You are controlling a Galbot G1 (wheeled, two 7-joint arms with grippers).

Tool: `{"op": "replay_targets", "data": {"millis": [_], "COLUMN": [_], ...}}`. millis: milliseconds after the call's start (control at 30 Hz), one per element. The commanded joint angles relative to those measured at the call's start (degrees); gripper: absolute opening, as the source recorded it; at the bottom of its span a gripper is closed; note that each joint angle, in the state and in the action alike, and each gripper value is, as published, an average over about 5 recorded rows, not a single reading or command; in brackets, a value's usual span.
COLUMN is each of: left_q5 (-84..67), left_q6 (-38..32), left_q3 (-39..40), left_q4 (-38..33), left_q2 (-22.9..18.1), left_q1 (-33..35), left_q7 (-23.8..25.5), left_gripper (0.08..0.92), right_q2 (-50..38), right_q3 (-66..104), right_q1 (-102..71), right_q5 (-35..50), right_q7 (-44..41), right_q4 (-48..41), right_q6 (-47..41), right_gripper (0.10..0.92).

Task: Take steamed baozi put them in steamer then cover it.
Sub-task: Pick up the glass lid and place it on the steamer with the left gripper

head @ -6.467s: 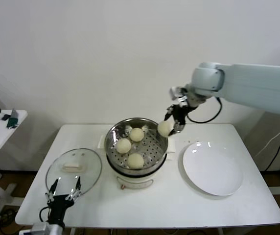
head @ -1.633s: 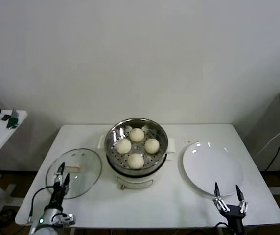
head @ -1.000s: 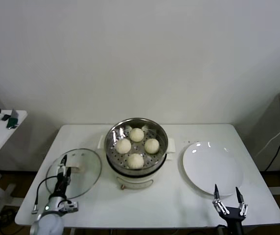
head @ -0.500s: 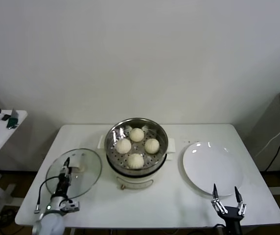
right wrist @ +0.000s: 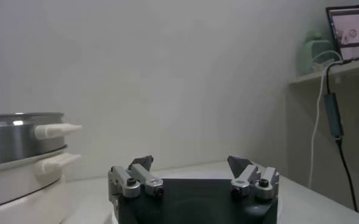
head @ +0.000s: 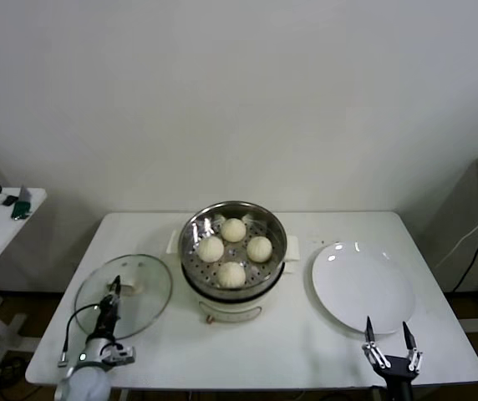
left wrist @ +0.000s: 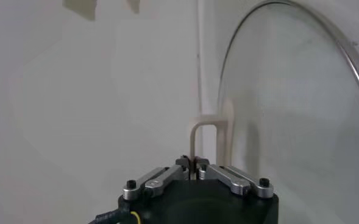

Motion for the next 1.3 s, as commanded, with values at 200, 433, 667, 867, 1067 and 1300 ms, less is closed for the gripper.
{"op": "replay_targets", "data": {"millis": [200, 433, 667, 867, 1067, 1300], "left_q5": [-4.5, -11.8, -22.5, -23.3, -17.0, -6.5], "left_q6": [1.4, 11.6, 26.6, 33.9, 40.1, 41.9], "left_q3": [0.1, -0.1, -0.1, 4.9, 17.6, 29.6], "left_q4": [-8.2, -20.4, -35.2, -42.4, -46.6, -45.3], "left_q2": [1.8, 8.4, 14.9, 17.7, 17.1, 12.7], "left_q1": [1.2, 3.9, 4.9, 3.0, 0.9, -4.0], "left_q7": [0.7, 11.9, 23.7, 23.6, 23.6, 26.4], "left_gripper": [0.134, 0.134, 0.134, 0.134, 0.134, 0.134], "right_q2": [0.1, 0.4, 0.4, 0.4, 0.5, 0.5], "right_q3": [0.3, 0.6, 0.8, 0.5, 0.3, 0.1], "right_q1": [-0.2, -0.4, -0.1, 0.7, 1.7, 2.7], "right_q5": [-0.1, -2.3, -4.5, -4.7, -4.9, -4.9], "right_q7": [0.1, 1.0, 2.1, 2.5, 2.7, 2.8], "right_q4": [0.3, 0.4, 0.1, 0.0, -0.6, -1.9], "right_q6": [0.5, -0.2, -1.4, -1.9, -1.9, -1.5], "right_gripper": [0.823, 0.823, 0.823, 0.823, 0.823, 0.823]}}
